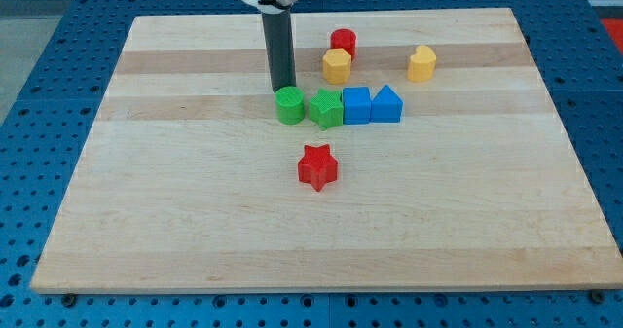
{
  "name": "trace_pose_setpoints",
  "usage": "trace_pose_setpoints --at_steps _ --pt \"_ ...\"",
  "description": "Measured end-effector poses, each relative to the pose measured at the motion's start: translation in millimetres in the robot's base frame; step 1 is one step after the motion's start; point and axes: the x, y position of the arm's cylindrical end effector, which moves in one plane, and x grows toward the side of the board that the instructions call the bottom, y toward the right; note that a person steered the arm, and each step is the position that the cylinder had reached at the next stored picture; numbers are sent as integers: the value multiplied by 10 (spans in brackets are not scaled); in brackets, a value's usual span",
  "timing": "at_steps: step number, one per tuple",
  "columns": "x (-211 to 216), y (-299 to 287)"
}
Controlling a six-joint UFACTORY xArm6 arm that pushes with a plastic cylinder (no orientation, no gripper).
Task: Slide the yellow heart towards the green star
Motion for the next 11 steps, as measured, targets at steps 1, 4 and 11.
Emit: trace_pose_setpoints --at_steps 1,4,11 --pt "91 0" --pt "22 -41" --pt "455 -319"
